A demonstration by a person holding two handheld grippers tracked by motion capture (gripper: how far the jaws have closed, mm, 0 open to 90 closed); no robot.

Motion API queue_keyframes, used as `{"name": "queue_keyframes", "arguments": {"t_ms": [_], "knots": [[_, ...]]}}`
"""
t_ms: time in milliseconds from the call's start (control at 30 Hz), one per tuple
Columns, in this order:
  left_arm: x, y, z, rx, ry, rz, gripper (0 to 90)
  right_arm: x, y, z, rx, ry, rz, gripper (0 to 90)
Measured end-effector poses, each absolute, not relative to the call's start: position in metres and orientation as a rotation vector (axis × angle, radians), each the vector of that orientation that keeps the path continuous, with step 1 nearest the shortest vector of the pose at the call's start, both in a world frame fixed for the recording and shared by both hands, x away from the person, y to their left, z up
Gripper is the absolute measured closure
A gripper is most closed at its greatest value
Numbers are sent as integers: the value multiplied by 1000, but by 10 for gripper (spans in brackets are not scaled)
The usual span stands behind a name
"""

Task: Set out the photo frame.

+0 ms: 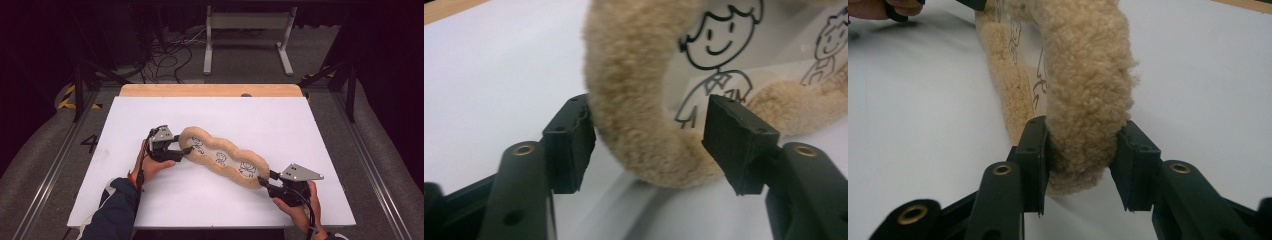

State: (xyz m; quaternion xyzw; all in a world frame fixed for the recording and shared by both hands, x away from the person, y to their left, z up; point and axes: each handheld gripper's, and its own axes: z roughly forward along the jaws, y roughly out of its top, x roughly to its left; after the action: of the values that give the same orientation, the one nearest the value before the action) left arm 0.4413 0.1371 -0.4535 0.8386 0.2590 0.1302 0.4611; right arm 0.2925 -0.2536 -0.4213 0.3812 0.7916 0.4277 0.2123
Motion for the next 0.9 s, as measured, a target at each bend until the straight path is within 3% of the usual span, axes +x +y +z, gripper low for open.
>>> {"name": "queue_keyframes", "arguments": {"t_ms": [433, 900], "knots": [[441, 143, -452, 2056, 656, 326, 526, 290, -253, -420, 1082, 2119, 1228, 619], [425, 152, -450, 2080, 667, 330, 549, 303, -256, -420, 1092, 2125, 1235, 646]]}}
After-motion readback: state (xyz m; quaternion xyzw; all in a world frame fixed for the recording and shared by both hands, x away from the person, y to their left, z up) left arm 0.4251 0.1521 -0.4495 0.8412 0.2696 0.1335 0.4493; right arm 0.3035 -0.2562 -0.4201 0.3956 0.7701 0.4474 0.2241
